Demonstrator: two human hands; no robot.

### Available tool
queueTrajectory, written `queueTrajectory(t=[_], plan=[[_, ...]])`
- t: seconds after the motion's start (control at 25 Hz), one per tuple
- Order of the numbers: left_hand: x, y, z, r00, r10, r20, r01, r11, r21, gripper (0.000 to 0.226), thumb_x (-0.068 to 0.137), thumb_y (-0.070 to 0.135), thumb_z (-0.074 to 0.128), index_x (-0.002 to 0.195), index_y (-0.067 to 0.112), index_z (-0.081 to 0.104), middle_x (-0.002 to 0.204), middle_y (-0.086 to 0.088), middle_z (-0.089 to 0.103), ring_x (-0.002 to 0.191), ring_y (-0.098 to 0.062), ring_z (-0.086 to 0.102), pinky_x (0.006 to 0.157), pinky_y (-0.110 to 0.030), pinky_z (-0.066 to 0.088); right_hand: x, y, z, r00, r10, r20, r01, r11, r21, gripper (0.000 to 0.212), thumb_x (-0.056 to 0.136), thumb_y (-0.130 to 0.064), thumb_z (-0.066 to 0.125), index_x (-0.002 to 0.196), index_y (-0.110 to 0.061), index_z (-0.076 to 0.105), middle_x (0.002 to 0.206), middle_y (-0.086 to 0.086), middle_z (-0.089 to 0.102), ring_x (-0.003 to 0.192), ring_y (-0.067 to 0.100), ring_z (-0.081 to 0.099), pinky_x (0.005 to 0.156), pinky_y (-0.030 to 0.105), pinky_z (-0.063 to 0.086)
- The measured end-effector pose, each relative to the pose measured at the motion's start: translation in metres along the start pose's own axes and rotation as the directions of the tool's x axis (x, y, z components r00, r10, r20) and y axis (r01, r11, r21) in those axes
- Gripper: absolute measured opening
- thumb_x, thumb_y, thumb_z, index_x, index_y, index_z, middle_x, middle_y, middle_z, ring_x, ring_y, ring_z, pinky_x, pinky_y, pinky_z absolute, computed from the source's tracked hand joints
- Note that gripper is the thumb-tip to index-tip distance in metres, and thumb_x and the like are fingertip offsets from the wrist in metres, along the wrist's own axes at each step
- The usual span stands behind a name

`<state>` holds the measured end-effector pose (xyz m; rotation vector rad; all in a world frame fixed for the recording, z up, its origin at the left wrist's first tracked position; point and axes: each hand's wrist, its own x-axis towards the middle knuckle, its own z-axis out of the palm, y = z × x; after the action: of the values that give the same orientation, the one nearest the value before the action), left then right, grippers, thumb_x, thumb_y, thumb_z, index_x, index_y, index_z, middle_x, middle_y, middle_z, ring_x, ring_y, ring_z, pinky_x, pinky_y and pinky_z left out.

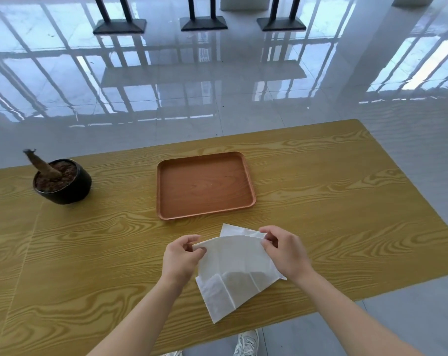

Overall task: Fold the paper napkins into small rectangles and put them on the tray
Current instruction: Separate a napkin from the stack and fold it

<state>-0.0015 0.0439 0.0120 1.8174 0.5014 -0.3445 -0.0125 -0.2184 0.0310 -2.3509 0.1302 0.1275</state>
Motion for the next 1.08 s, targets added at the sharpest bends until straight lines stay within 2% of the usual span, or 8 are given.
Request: queueTrajectory(t=[0.16,0.28,0.4,0.52,0.64,0.8,0.96,1.08], plan=[[-0.004,-0.008,-0.056,0.993,0.03,-0.118,-0.034,0.999,-0.031,0.019,0.081,0.012,0.078,0.072,0.03,0.078,0.071,0.003,0.076,0.071,-0.013,0.068,0.07,-0.033,0.058,0.015,-0.043,0.024,0.993,-0.101,0.055,0.099,0.995,0.033,0.014,0.09,-0.014,0.071,0.102,-0.019,0.077,0.083,-0.014,0.073,0.079,0.0,0.065,0.072,0.014,0.049],[-0.007,-0.008,-0.097,0.971,0.063,-0.232,-0.074,0.996,-0.039,0.018,0.082,0.017,0.077,0.072,0.031,0.077,0.069,0.005,0.074,0.063,-0.002,0.064,0.064,-0.025,0.052,0.028,-0.083,0.048,0.971,-0.224,0.083,0.22,0.974,0.057,0.01,0.087,-0.011,0.074,0.088,-0.02,0.077,0.084,-0.011,0.074,0.08,0.004,0.067,0.073,0.026,0.056],[-0.009,-0.012,-0.138,0.933,0.102,-0.346,-0.121,0.992,-0.035,0.016,0.082,0.015,0.078,0.072,0.028,0.077,0.075,0.006,0.076,0.073,-0.004,0.068,0.069,-0.024,0.053,0.037,-0.123,0.078,0.932,-0.358,0.058,0.356,0.933,0.043,0.01,0.084,-0.006,0.076,0.086,-0.015,0.078,0.087,-0.005,0.073,0.084,0.016,0.063,0.075,0.033,0.054],[-0.013,-0.029,-0.166,0.894,0.178,-0.41,-0.157,0.984,0.085,0.023,0.076,0.005,0.081,0.073,0.028,0.076,0.087,0.005,0.073,0.088,-0.008,0.067,0.079,-0.029,0.052,0.036,-0.144,0.105,0.892,-0.447,0.061,0.448,0.894,0.001,0.011,0.081,-0.007,0.08,0.087,-0.016,0.079,0.089,-0.004,0.067,0.087,0.02,0.057,0.074,0.03,0.051],[-0.02,-0.057,-0.177,0.874,0.298,-0.384,-0.172,0.929,0.328,0.029,0.072,-0.002,0.081,0.074,0.026,0.076,0.094,0.011,0.064,0.092,-0.01,0.06,0.079,-0.026,0.045,0.023,-0.134,0.125,0.865,-0.488,0.117,0.497,0.866,-0.061,0.013,0.079,-0.005,0.081,0.085,-0.016,0.079,0.084,-0.001,0.059,0.081,0.019,0.056,0.064,0.032,0.051],[-0.024,-0.094,-0.173,0.909,0.363,-0.203,-0.158,0.753,0.639,0.022,0.075,-0.002,0.079,0.078,0.02,0.078,0.094,0.003,0.064,0.09,-0.024,0.06,0.075,-0.041,0.049,0.0,-0.104,0.146,0.902,-0.365,0.231,0.398,0.91,-0.119,0.008,0.083,-0.008,0.079,0.086,-0.016,0.078,0.084,-0.001,0.052,0.07,0.016,0.054,0.055,0.035,0.052],[-0.028,-0.114,-0.166,0.904,0.375,-0.207,-0.143,0.719,0.68,0.028,0.07,-0.009,0.076,0.087,0.013,0.078,0.096,-0.005,0.066,0.088,-0.032,0.064,0.072,-0.044,0.054,-0.012,-0.091,0.153,0.95,-0.15,0.274,0.167,0.985,-0.039,0.013,0.085,-0.011,0.076,0.093,-0.021,0.075,0.093,-0.009,0.057,0.073,0.007,0.06,0.071,0.03,0.055],[-0.032,-0.118,-0.148,0.896,0.436,-0.086,-0.226,0.613,0.757,0.039,0.069,-0.003,0.075,0.103,0.014,0.074,0.116,-0.013,0.066,0.111,-0.037,0.063,0.084,-0.048,0.056,-0.011,-0.094,0.156,0.976,-0.008,0.218,-0.011,0.996,0.084,0.017,0.085,-0.013,0.075,0.097,-0.024,0.071,0.095,-0.008,0.063,0.083,0.007,0.063,0.079,0.032,0.057]])
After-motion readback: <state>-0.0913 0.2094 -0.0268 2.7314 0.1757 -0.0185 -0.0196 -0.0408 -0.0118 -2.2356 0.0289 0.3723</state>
